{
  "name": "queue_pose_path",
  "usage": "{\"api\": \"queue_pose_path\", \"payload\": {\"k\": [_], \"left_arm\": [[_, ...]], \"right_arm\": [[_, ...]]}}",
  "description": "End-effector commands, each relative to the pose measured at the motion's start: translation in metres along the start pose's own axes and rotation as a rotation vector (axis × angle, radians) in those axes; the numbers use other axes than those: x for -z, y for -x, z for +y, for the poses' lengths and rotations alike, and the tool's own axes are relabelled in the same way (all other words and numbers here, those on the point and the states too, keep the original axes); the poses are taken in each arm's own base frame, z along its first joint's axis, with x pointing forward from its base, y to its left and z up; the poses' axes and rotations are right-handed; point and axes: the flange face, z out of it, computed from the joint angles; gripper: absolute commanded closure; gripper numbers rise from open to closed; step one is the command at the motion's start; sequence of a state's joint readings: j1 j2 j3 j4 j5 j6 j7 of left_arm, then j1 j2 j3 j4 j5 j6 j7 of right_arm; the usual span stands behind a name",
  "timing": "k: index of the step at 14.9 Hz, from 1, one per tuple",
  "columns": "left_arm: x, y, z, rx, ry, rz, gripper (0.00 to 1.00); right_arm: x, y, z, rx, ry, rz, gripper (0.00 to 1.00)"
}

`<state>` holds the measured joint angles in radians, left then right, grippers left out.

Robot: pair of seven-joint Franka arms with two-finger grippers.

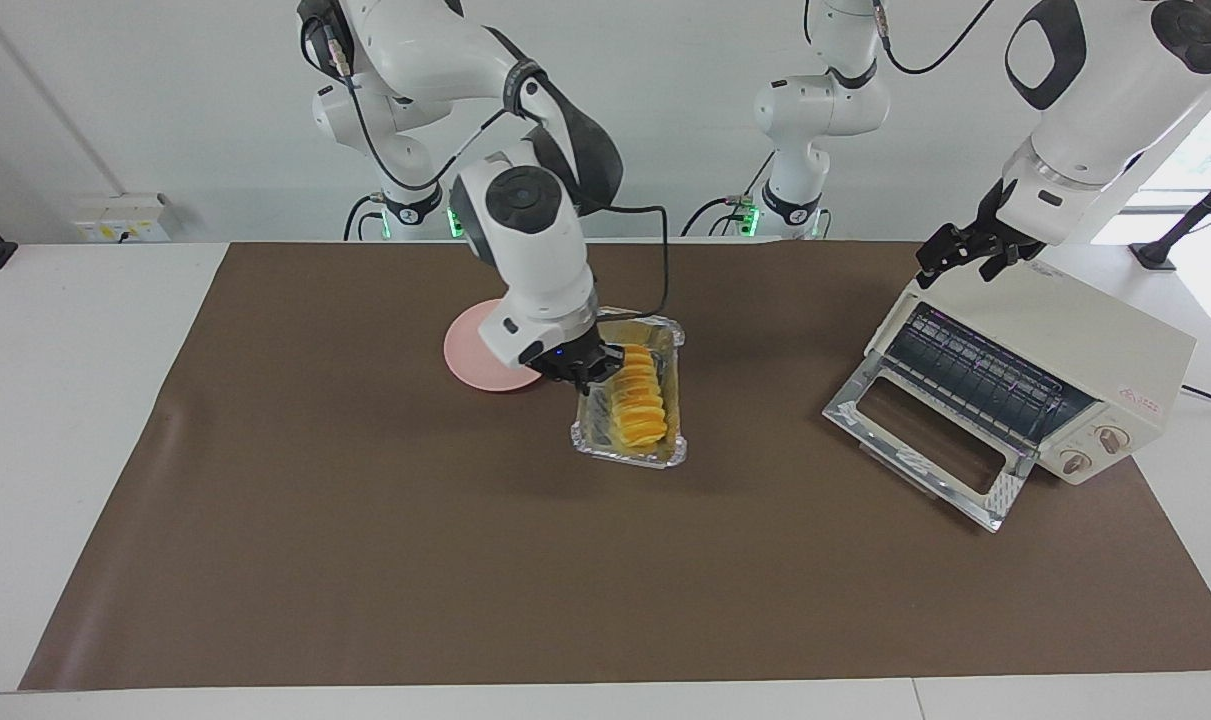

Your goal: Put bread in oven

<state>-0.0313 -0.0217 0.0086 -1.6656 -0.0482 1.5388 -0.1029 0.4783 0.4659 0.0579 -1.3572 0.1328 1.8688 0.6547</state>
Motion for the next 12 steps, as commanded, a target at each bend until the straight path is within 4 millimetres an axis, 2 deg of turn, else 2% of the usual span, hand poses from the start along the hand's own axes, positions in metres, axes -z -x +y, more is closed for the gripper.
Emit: {"api": "queue_pose_path", "payload": {"k": [1,2,4,6,7,10,12], "left_arm": [[0.004,0.004,-0.002,-0.002,-0.019,0.018,0.0],[0.004,0.004,-0.002,-0.002,-0.019,0.018,0.0],[0.004,0.004,-0.002,-0.002,-0.019,0.018,0.0],[0.004,0.004,-0.003,0.0,-0.019,0.018,0.0],[0.004,0.004,-0.002,-0.002,-0.019,0.018,0.0],[0.004,0.004,-0.002,-0.002,-0.019,0.018,0.0],[0.004,0.004,-0.002,-0.002,-0.019,0.018,0.0]], "right_arm": [[-0.02,0.019,-0.042,-0.008,-0.063,-0.003,1.0],[-0.031,0.02,-0.048,-0.022,-0.077,0.002,1.0],[-0.065,0.033,-0.065,0.001,-0.089,0.017,1.0],[-0.093,0.026,-0.057,0.02,-0.105,0.049,1.0],[-0.099,0.024,-0.054,0.046,-0.107,0.055,1.0],[-0.135,0.022,-0.055,0.093,-0.12,0.068,1.0],[-0.15,0.021,-0.046,0.125,-0.118,0.077,1.0]]}}
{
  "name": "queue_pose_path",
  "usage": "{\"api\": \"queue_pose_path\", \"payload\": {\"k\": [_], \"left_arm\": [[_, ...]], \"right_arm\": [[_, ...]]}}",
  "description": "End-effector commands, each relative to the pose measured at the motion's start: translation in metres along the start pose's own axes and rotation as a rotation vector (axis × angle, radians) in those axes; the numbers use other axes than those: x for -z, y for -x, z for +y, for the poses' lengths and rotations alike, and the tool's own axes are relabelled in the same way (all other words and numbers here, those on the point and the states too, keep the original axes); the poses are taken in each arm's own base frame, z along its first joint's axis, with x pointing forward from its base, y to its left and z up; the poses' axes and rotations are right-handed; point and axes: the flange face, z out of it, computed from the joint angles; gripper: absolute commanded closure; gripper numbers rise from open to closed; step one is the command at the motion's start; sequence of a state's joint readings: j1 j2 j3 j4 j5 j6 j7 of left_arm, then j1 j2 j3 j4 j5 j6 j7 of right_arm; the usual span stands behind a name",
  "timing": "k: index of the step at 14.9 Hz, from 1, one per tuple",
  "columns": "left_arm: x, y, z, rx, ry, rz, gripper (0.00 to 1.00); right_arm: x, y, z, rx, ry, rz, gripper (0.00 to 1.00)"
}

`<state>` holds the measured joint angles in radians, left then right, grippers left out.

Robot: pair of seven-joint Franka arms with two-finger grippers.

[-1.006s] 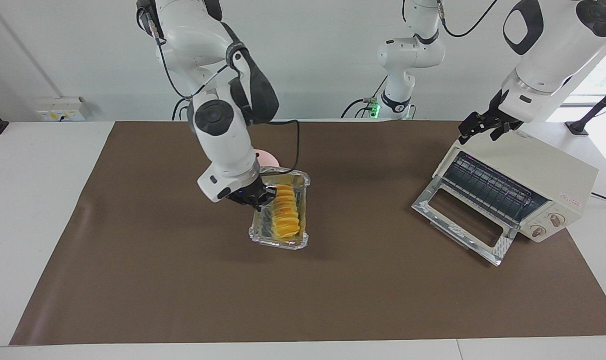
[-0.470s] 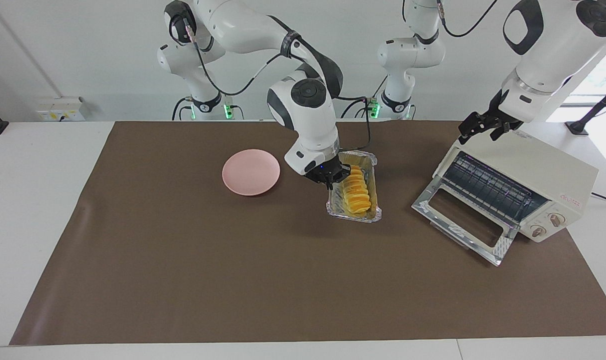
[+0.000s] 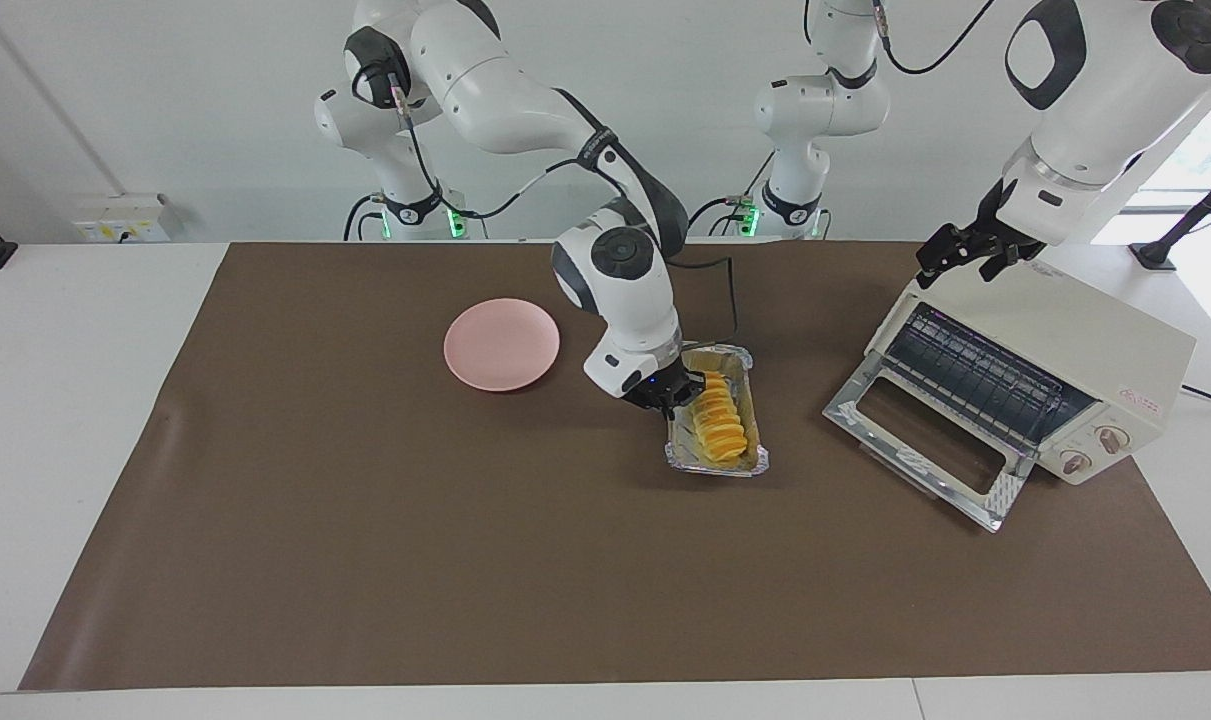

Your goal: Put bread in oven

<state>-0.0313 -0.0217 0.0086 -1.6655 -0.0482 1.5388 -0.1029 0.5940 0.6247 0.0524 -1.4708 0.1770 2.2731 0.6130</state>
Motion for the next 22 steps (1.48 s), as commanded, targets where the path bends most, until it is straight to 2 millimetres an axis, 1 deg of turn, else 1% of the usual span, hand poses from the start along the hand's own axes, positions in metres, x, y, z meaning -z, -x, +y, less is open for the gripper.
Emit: {"api": "queue_pose_path", "payload": {"k": [1,3,4,5,8,10,11,12,13,15,17,18,19,20,21,22], "left_arm": [[0.004,0.004,-0.003,0.0,-0.019,0.018,0.0],[0.004,0.004,-0.002,-0.002,-0.019,0.018,0.0],[0.004,0.004,-0.002,-0.002,-0.019,0.018,0.0],[0.004,0.004,-0.002,-0.002,-0.019,0.018,0.0],[0.004,0.004,-0.003,0.0,-0.019,0.018,0.0],[0.004,0.004,-0.003,0.0,-0.019,0.017,0.0],[0.004,0.004,-0.002,-0.002,-0.019,0.018,0.0],[0.004,0.004,-0.003,0.0,-0.02,0.018,0.0],[0.004,0.004,-0.002,-0.002,-0.019,0.018,0.0],[0.004,0.004,-0.002,-0.002,-0.019,0.018,0.0],[0.004,0.004,-0.003,0.0,-0.019,0.018,0.0],[0.004,0.004,-0.003,0.0,-0.019,0.018,0.0],[0.004,0.005,-0.002,-0.002,-0.019,0.017,0.0],[0.004,0.004,-0.003,0.0,-0.019,0.018,0.0],[0.004,0.004,-0.002,-0.002,-0.019,0.018,0.0],[0.004,0.004,-0.002,-0.002,-0.019,0.018,0.0]], "right_arm": [[-0.013,0.004,0.01,0.054,-0.021,0.003,1.0],[-0.023,0.009,0.013,0.06,-0.03,0.026,1.0],[-0.024,0.01,0.014,0.058,-0.031,0.027,0.66],[-0.022,0.011,0.011,0.055,-0.035,0.029,0.01],[-0.01,0.01,0.006,0.013,-0.056,0.007,0.0],[0.012,-0.001,0.011,-0.017,-0.057,-0.003,0.0],[0.031,-0.012,0.022,-0.039,-0.055,-0.005,0.0],[0.05,-0.024,0.04,-0.067,-0.048,-0.007,0.0],[0.075,-0.035,0.057,-0.089,-0.045,0.0,0.0],[0.127,-0.054,0.1,-0.129,-0.029,0.005,0.0],[0.176,-0.069,0.153,-0.118,-0.014,0.002,0.0],[0.195,-0.074,0.18,-0.086,-0.007,-0.006,0.0],[0.211,-0.079,0.205,-0.056,-0.003,-0.011,0.0],[0.226,-0.08,0.227,-0.018,0.003,-0.024,0.0],[0.238,-0.078,0.238,-0.001,0.011,-0.034,0.0],[0.252,-0.078,0.262,0.002,0.047,-0.045,0.0]]}}
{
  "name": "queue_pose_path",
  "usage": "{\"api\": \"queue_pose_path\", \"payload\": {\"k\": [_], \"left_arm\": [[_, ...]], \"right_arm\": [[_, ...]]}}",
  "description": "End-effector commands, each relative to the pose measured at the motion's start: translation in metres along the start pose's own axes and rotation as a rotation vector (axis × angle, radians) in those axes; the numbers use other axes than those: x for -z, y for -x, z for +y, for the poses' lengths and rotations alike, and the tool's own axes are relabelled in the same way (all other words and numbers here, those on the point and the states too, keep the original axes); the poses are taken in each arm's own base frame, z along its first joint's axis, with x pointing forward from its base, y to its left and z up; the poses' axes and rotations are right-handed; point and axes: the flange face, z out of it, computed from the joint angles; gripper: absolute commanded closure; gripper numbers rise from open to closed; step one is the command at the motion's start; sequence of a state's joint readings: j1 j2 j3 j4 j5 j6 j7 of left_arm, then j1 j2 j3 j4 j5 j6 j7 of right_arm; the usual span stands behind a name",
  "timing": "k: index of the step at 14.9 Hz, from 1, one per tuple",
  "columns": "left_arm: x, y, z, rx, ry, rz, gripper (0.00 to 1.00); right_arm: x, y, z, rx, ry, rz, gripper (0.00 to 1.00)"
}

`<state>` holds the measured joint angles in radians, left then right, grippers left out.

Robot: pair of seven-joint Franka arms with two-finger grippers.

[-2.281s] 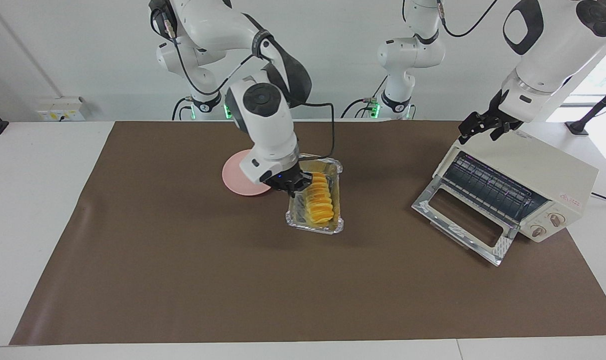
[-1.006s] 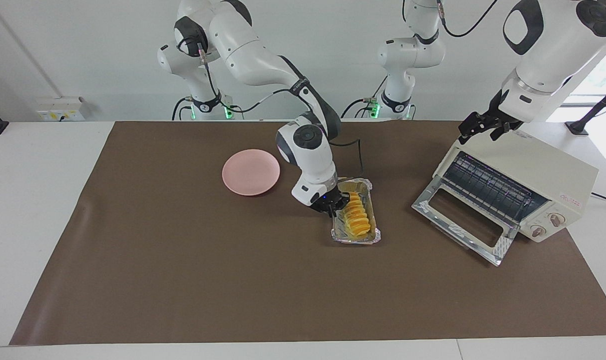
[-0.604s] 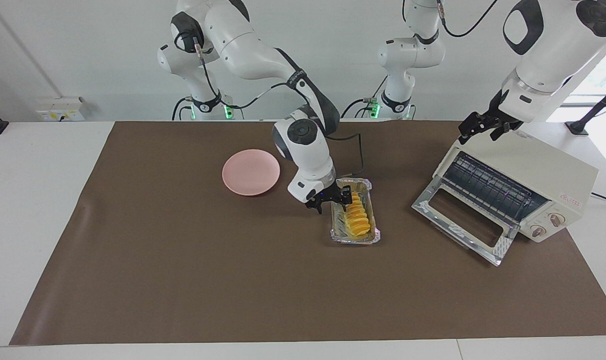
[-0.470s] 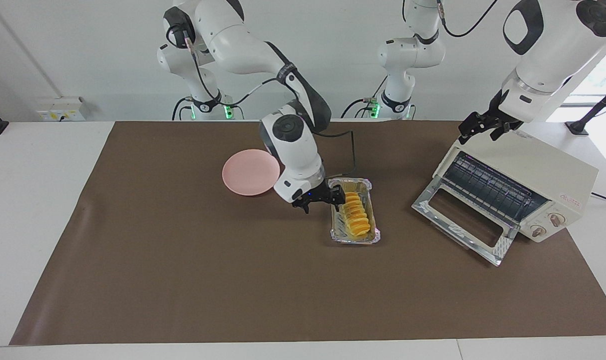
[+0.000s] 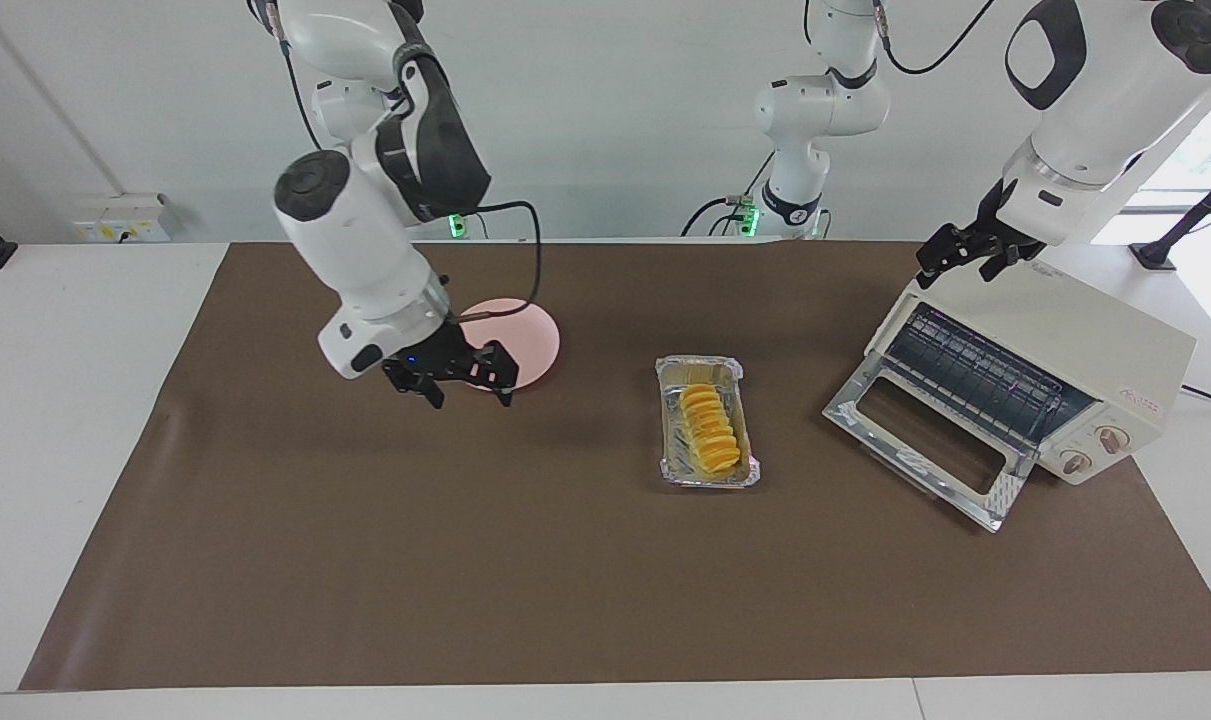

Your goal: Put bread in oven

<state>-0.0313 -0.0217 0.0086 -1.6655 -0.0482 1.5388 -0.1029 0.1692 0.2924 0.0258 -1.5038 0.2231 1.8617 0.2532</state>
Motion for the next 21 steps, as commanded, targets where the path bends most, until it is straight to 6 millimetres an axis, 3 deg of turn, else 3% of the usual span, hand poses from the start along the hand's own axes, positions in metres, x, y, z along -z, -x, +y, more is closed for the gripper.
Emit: {"api": "queue_pose_path", "payload": {"k": [1,5,9,12,15,17,21], "left_arm": [[0.004,0.004,-0.002,-0.002,-0.019,0.018,0.0],[0.004,0.004,-0.003,-0.001,-0.02,0.018,0.0],[0.004,0.004,-0.003,0.0,-0.019,0.018,0.0],[0.005,0.005,-0.003,0.0,-0.018,0.02,0.0],[0.008,0.005,-0.004,0.013,-0.012,0.03,0.0],[0.009,0.002,0.017,0.0,-0.011,0.075,0.0],[-0.003,-0.005,0.109,-0.026,0.051,0.161,0.0]], "right_arm": [[0.025,0.011,0.041,0.071,0.079,-0.026,0.0],[0.077,0.035,0.093,0.168,0.159,-0.097,0.0],[0.115,0.077,0.097,0.168,0.194,-0.133,0.0],[0.115,0.101,0.101,0.168,0.199,-0.147,0.0],[0.107,0.104,0.109,0.192,0.203,-0.142,0.0],[0.107,0.1,0.113,0.21,0.22,-0.114,0.0],[0.11,0.097,0.125,0.201,0.219,-0.111,0.0]]}}
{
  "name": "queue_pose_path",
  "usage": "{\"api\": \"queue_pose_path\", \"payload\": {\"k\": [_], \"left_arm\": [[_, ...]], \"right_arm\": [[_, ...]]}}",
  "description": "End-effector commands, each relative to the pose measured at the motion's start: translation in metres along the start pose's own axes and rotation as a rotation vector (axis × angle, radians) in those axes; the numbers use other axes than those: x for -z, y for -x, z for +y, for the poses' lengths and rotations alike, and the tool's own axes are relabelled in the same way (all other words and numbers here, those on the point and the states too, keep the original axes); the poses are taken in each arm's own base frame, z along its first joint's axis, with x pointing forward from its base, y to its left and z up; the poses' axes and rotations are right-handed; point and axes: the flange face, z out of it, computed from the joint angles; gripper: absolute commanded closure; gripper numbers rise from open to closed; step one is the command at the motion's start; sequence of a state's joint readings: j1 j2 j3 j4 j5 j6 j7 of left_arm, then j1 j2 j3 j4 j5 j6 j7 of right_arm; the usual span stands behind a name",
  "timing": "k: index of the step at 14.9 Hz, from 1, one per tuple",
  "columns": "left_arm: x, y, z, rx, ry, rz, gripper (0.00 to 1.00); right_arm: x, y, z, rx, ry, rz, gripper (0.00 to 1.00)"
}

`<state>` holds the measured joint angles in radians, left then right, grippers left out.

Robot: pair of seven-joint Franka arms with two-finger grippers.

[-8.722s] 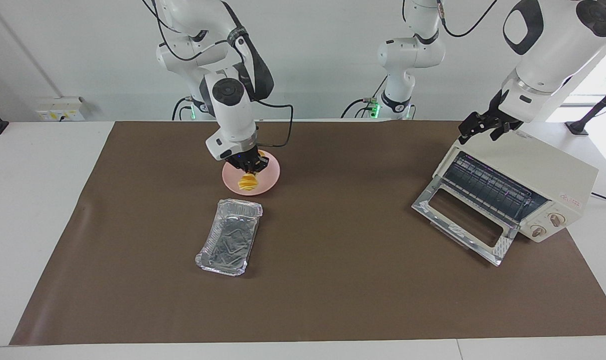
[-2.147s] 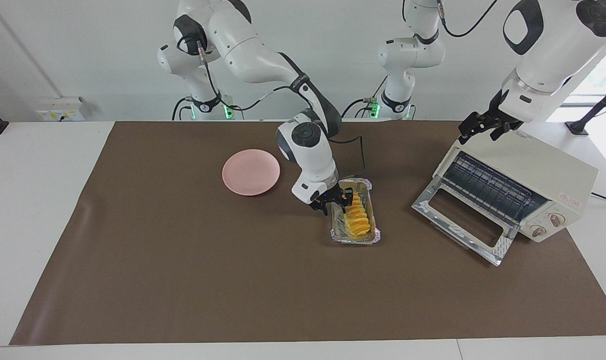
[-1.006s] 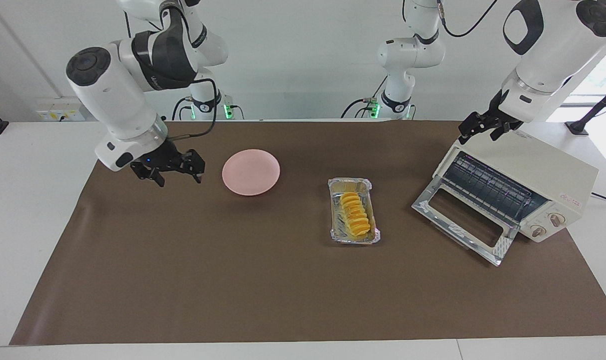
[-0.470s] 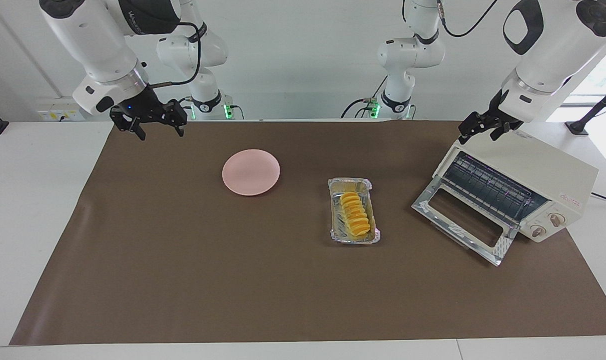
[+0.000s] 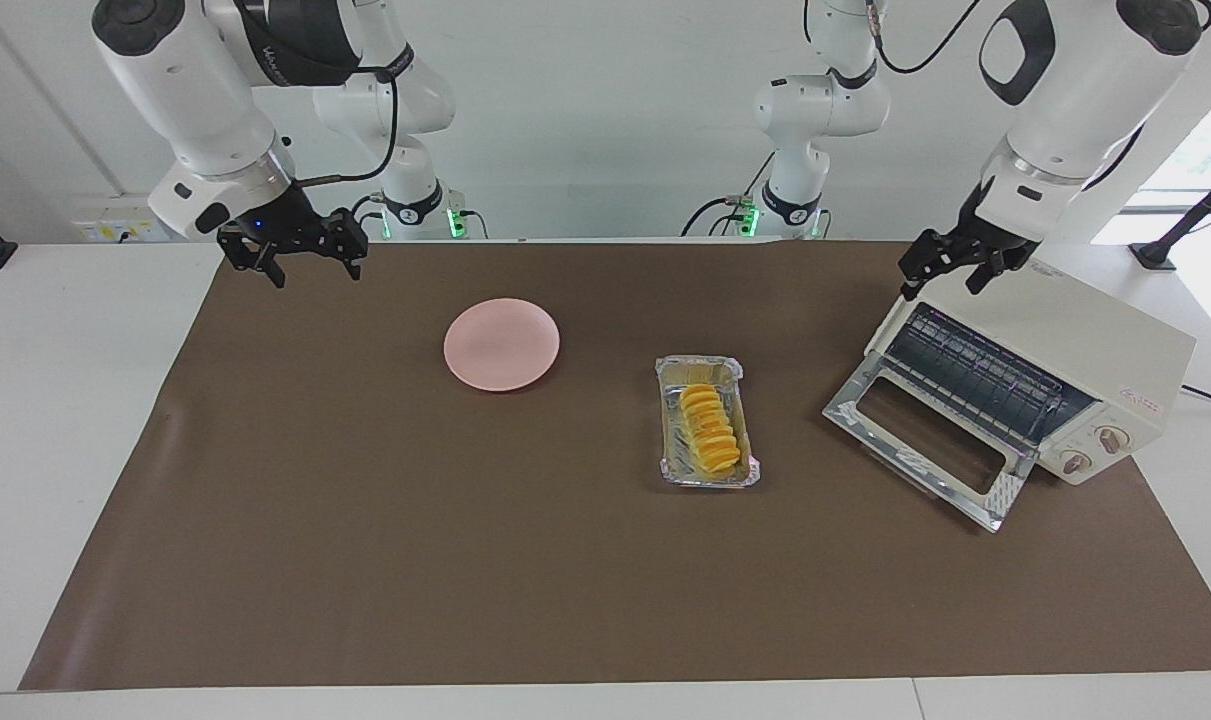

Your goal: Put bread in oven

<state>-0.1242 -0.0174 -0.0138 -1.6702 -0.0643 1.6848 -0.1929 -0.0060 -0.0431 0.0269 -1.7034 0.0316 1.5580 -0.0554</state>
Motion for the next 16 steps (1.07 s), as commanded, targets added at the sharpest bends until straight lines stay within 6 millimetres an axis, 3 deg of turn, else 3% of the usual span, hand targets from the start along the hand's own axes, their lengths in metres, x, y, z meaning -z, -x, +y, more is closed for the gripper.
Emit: {"api": "queue_pose_path", "payload": {"k": [1,3,6,8,10,11,14,16], "left_arm": [[-0.012,-0.002,0.058,0.001,0.031,0.066,0.0],[-0.032,-0.003,0.102,-0.041,0.033,0.066,0.0],[-0.102,-0.004,0.186,-0.051,0.005,0.03,0.0],[-0.144,-0.001,0.2,-0.052,-0.004,0.028,0.0],[-0.176,0.01,0.23,-0.096,0.008,0.046,0.0],[-0.19,0.011,0.232,-0.099,-0.002,0.028,0.0],[-0.209,0.033,0.251,-0.137,-0.018,-0.003,0.0],[-0.246,0.048,0.269,-0.124,-0.03,-0.021,0.0]], "right_arm": [[0.001,0.007,0.006,0.02,0.016,0.015,0.0],[0.004,0.007,0.008,0.016,0.016,0.02,0.0],[0.019,0.012,0.008,0.013,0.018,0.035,0.0],[0.023,0.019,0.013,0.003,0.015,0.027,0.0],[0.024,0.02,0.013,0.001,0.017,0.028,0.0],[0.028,0.022,0.013,-0.002,0.016,0.036,0.0],[0.028,0.024,0.012,-0.005,0.016,0.039,0.0],[0.031,0.025,0.012,-0.005,0.017,0.043,0.0]]}}
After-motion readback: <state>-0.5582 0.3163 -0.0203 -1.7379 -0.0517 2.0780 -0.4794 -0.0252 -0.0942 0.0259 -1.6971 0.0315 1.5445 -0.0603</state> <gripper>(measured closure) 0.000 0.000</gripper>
